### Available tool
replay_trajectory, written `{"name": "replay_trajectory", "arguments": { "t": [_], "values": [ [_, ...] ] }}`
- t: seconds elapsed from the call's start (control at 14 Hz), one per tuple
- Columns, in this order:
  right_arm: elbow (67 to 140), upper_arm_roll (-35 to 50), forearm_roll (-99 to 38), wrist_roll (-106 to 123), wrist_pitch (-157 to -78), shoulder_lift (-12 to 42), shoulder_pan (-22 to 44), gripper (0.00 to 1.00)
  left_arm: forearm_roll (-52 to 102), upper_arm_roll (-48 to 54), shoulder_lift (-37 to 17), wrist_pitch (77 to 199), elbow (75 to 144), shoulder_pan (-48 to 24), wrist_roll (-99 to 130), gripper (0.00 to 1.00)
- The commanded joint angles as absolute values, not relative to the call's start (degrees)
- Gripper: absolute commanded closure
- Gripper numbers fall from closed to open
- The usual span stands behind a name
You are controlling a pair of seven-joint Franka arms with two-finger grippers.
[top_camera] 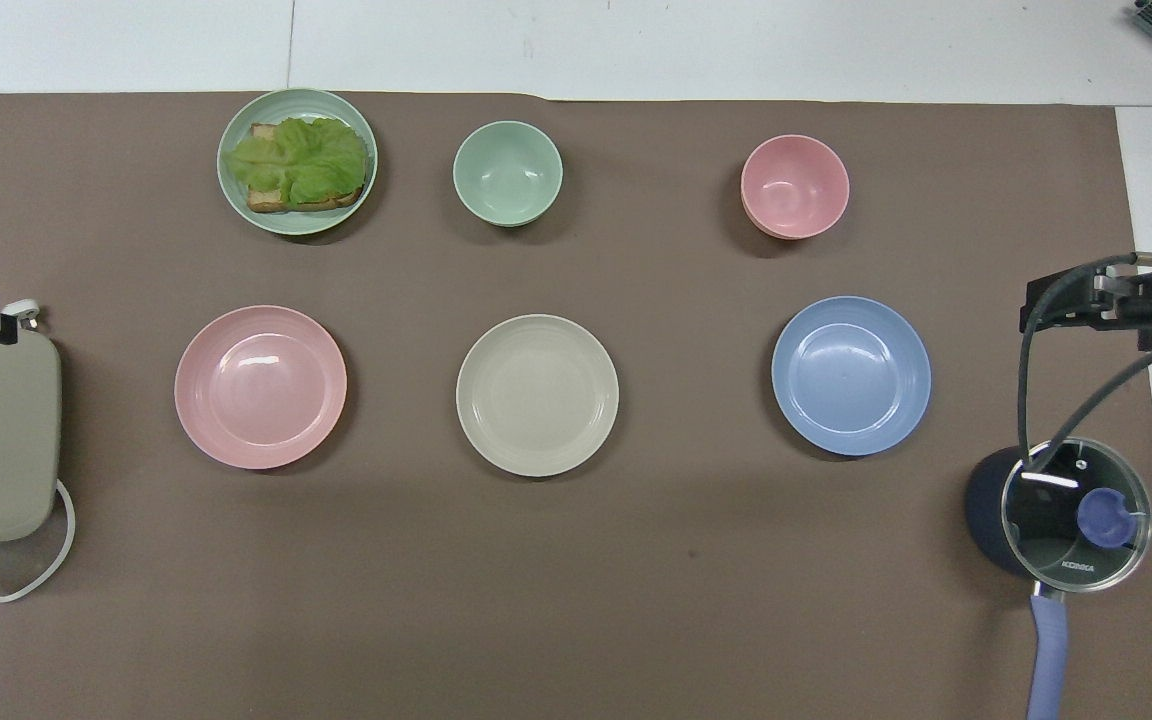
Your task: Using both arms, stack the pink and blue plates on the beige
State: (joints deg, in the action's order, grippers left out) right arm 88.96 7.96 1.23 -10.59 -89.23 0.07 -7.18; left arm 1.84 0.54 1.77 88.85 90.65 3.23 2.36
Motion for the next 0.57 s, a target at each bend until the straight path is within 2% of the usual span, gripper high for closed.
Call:
{"name": "replay_trajectory", "arguments": {
  "t": [0.0, 0.28, 0.5],
  "values": [
    [89.56, 8.35, 0.97, -10.55, -89.83, -0.44, -8.09, 0.0, 1.32, 0.97, 3.26, 90.08, 94.65, 3.96, 2.37, 0.0],
    [89.56, 8.35, 0.97, -10.37, -89.82, -0.53, -8.26, 0.0, 1.41, 1.05, 3.16, 99.12, 102.2, 5.27, 2.46, 0.0],
    [89.56, 8.35, 0.97, -10.28, -89.74, -0.53, -8.44, 0.0, 1.41, 1.05, 0.8, 103.6, 105.45, 5.8, 2.2, 0.0]
  ]
}}
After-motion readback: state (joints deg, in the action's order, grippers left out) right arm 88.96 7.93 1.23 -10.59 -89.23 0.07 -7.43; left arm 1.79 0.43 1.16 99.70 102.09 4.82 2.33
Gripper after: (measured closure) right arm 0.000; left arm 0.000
